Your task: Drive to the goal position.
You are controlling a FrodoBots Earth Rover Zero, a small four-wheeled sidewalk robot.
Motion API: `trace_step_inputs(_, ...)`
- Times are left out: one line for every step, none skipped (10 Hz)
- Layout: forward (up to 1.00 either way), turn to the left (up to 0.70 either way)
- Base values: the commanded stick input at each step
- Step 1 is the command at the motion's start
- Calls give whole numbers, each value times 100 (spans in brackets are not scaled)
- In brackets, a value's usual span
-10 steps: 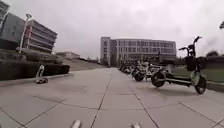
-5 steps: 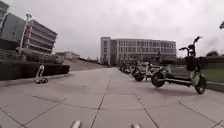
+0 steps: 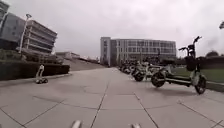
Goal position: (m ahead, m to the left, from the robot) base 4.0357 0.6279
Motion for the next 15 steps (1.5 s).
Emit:
trace_step_inputs(70, 0)
trace_step_inputs(70, 0)
trace_step_inputs(70, 0)
trace_step_inputs(70, 0)
trace_step_inputs(70, 0)
trace_step_inputs(70, 0)
trace_step_inputs(70, 0)
trace_step_inputs(42, 0)
trace_step_inputs(17, 0)
trace_step_inputs(6, 0)
trace_step_inputs(6, 0)
trace_step_inputs(7, 0)
trace_step_inputs(7, 0)
trace_step_inputs(7, 0)
trace_step_inputs(7, 0)
